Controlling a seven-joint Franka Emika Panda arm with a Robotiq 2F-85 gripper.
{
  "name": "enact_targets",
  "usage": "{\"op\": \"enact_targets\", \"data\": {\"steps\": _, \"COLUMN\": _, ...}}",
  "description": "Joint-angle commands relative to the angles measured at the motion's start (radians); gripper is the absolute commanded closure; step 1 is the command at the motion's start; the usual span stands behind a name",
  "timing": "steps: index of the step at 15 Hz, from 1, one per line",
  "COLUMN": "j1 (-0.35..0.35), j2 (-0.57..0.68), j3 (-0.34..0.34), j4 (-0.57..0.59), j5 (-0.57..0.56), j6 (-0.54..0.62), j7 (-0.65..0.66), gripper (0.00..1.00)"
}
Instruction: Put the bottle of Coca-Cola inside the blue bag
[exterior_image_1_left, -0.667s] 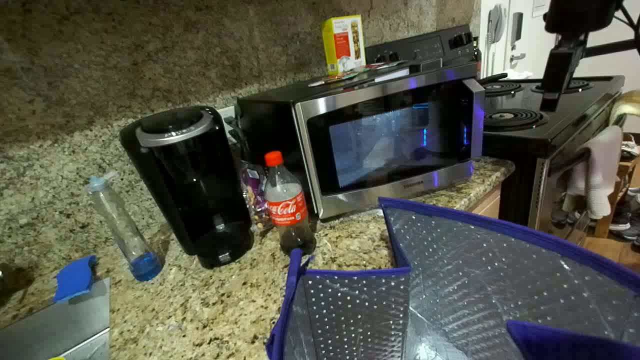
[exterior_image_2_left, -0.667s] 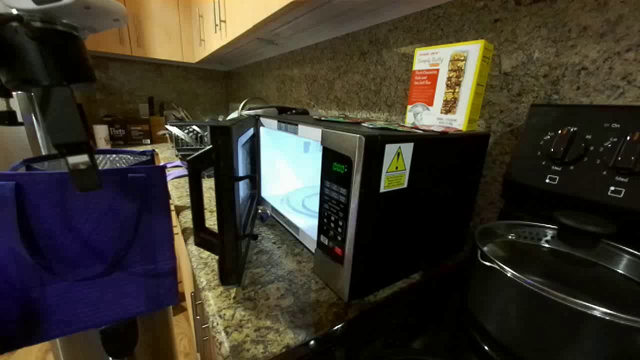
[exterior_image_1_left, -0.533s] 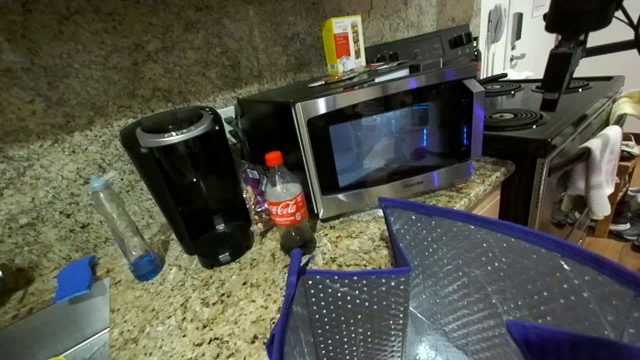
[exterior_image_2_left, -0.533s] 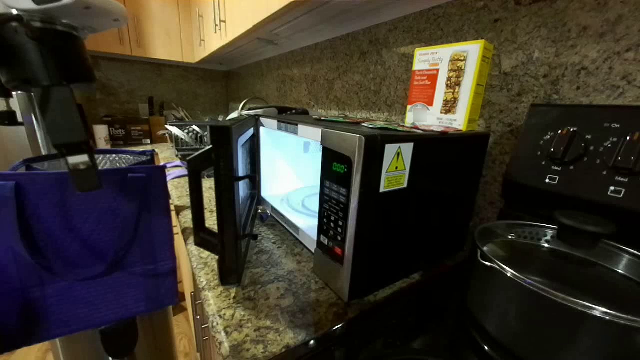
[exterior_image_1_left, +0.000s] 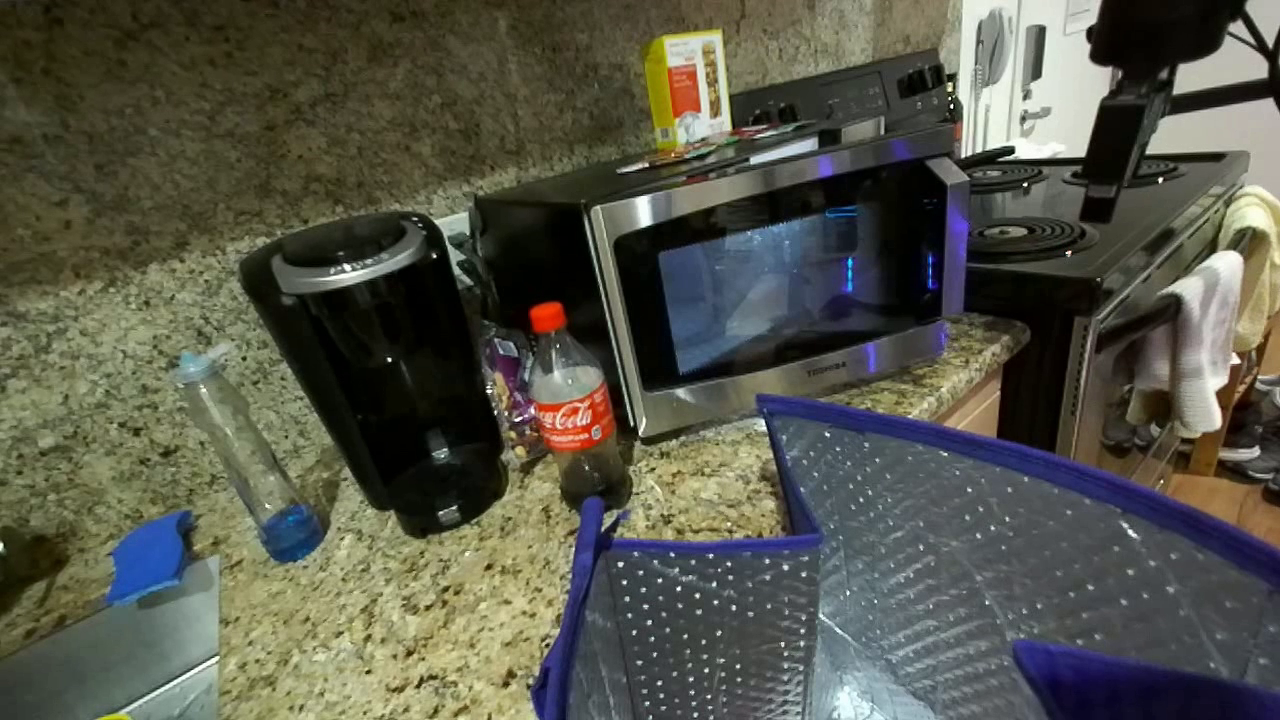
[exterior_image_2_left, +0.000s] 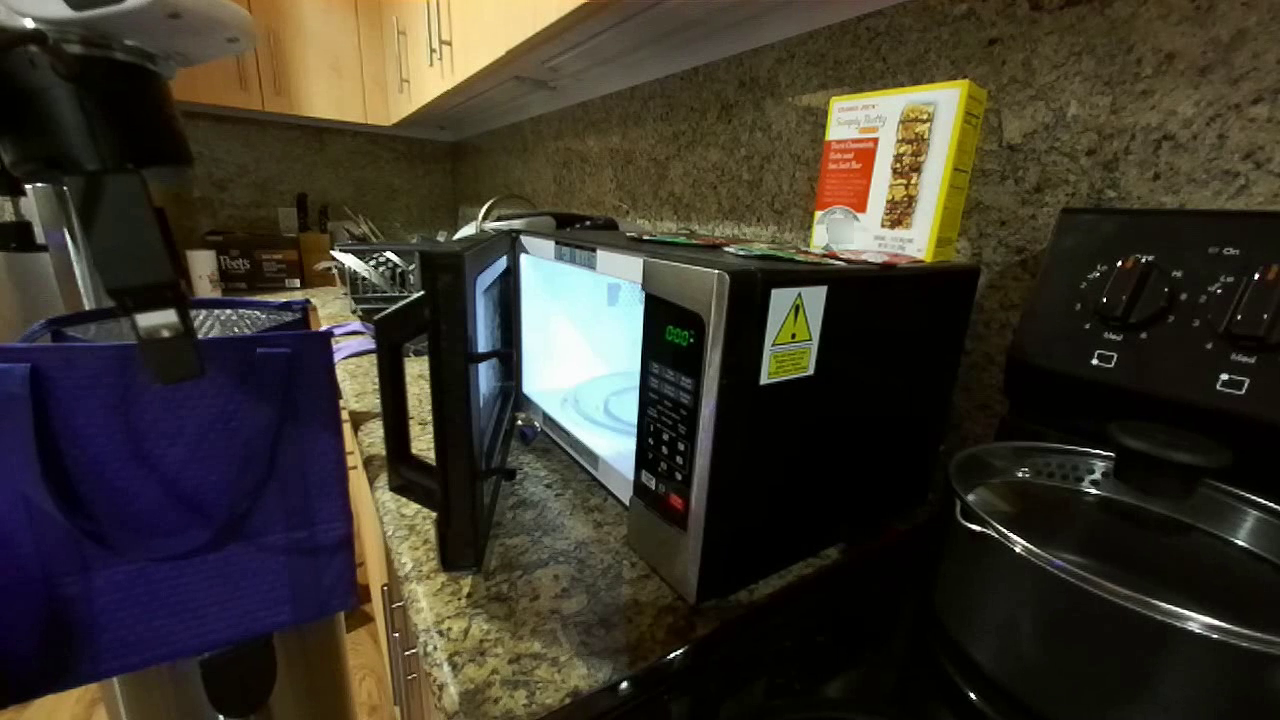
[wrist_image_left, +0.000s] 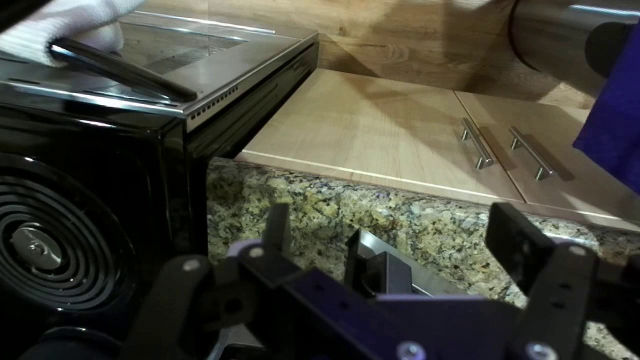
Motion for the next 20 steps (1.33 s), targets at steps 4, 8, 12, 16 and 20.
{"op": "enact_targets", "data": {"steps": 4, "j1": 0.080, "j2": 0.150, "j3": 0.005, "j4": 0.176, "j5": 0.029, "j6": -0.012, "j7": -0.043, "gripper": 0.00}}
{"op": "enact_targets", "data": {"steps": 8, "j1": 0.156, "j2": 0.342, "j3": 0.049, "j4": 0.388, "j5": -0.004, "j6": -0.040, "j7": -0.114, "gripper": 0.00}}
{"op": "enact_targets", "data": {"steps": 12, "j1": 0.200, "j2": 0.563, "j3": 0.105, "j4": 0.634, "j5": -0.052, "j6": -0.123, "j7": -0.173, "gripper": 0.00}}
{"op": "enact_targets", "data": {"steps": 16, "j1": 0.252, "j2": 0.736, "j3": 0.148, "j4": 0.871, "j5": -0.122, "j6": -0.251, "j7": -0.250, "gripper": 0.00}}
{"op": "enact_targets", "data": {"steps": 20, "j1": 0.269, "j2": 0.734, "j3": 0.139, "j4": 0.869, "j5": -0.129, "j6": -0.245, "j7": -0.240, "gripper": 0.00}}
